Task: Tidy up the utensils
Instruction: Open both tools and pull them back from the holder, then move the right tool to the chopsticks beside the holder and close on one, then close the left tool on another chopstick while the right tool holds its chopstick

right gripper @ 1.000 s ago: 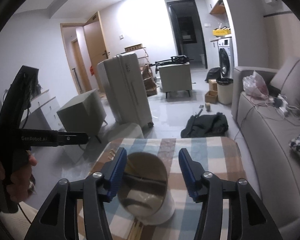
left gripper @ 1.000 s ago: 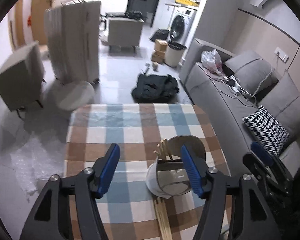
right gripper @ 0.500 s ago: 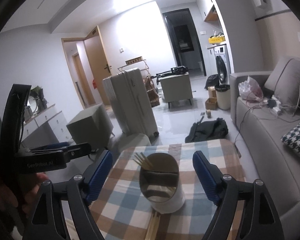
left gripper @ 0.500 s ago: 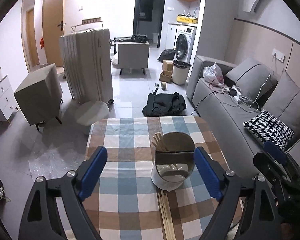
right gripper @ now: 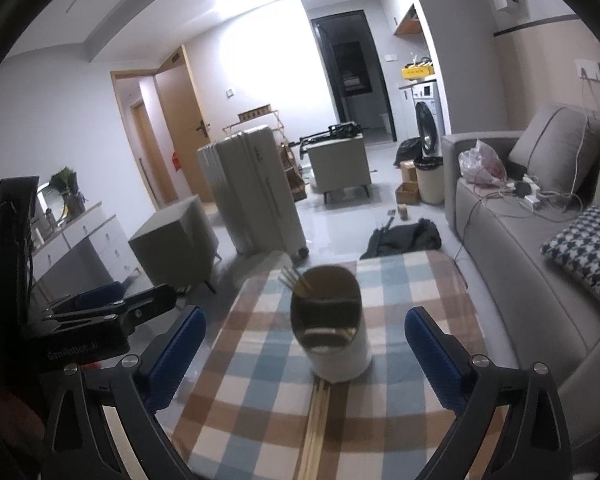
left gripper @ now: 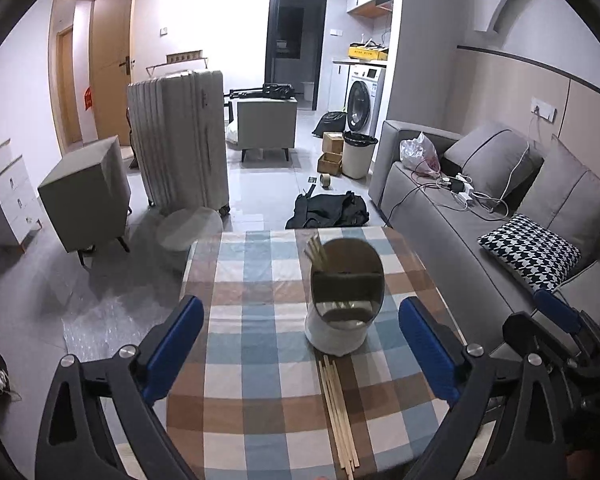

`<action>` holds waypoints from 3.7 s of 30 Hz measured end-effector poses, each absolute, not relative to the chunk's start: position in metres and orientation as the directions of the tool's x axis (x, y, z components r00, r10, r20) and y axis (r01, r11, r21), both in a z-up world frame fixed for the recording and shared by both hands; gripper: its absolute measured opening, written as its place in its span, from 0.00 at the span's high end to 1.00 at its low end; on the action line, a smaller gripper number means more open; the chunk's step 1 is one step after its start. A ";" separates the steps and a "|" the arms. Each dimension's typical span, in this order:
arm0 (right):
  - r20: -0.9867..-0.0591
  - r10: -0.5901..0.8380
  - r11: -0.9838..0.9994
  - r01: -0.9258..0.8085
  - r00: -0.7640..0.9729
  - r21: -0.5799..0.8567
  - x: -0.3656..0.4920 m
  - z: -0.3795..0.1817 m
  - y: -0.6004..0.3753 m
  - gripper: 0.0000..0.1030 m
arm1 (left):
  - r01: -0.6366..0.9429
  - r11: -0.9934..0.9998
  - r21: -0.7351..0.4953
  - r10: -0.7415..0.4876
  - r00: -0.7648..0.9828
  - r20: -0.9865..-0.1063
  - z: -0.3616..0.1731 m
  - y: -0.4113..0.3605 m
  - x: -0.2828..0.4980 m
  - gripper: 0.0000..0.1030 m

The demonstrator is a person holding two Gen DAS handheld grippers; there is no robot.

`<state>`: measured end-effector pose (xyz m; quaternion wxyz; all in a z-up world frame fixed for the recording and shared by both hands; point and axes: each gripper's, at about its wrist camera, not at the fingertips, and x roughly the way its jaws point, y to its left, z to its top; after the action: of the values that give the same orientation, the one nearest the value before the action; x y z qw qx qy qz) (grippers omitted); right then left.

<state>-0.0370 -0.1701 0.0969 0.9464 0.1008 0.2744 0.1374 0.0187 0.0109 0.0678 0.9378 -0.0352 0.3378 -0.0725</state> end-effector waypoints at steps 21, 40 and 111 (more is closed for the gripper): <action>-0.715 0.313 0.950 -0.216 0.625 0.226 0.020 -0.020 -0.148 0.16 | -0.008 0.994 -0.112 -0.084 0.608 -0.790 -0.038 0.032 0.059 0.07; -0.920 0.281 0.958 -0.126 0.272 0.256 0.082 -0.139 -0.127 0.72 | -0.129 0.983 -0.132 -0.056 0.469 -0.881 -0.065 0.060 0.076 0.07; -0.743 0.329 0.820 0.214 0.583 0.531 0.072 -0.089 -0.264 0.97 | 0.022 1.000 -0.020 -0.022 0.111 -0.994 -0.154 -0.031 0.074 0.08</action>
<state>0.0721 -0.2640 -0.0886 0.8383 0.2981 0.4552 0.0343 0.0745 -0.0308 -0.1543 0.7453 -0.0001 0.6665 -0.0149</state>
